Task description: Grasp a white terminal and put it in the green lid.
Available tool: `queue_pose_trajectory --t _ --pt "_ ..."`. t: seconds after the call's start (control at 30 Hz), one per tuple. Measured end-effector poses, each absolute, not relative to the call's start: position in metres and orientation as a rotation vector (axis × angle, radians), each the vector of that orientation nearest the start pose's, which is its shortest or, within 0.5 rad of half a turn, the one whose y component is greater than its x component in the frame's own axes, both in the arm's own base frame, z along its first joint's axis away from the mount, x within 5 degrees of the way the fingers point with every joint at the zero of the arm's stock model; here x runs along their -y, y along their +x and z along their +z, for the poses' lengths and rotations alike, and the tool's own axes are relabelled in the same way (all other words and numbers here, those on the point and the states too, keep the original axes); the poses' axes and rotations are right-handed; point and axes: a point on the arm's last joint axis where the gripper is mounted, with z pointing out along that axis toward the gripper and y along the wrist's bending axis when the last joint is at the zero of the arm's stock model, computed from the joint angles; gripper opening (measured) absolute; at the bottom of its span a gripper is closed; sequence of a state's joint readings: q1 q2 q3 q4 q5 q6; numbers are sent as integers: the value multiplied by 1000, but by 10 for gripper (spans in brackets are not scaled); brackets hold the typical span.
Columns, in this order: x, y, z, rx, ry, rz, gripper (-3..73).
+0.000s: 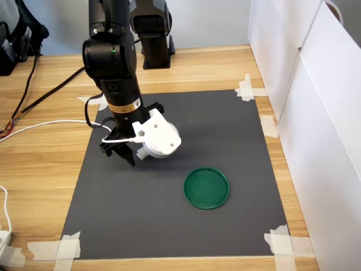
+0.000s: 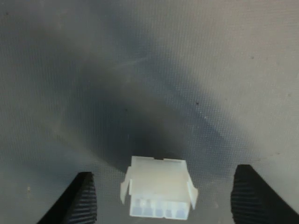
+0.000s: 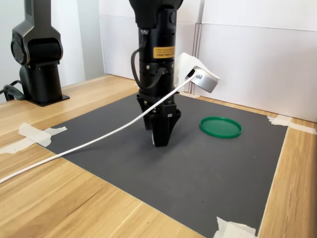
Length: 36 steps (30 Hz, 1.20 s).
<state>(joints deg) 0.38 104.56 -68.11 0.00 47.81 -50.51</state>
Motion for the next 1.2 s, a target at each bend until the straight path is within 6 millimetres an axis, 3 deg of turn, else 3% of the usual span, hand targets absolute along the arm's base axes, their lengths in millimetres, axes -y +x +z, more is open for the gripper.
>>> queue_pose_trajectory --t 0.3,0.63,0.77,1.0,1.2 --pt "-3 351 184 -2683 -1250 -103 691" --pt "-3 351 184 -2719 -1154 -97 621" --pt "-3 350 183 -2741 -1131 -87 539" --pt "-3 349 176 -2786 -1134 -63 313" --pt "-4 351 188 -2751 -1123 -72 313"
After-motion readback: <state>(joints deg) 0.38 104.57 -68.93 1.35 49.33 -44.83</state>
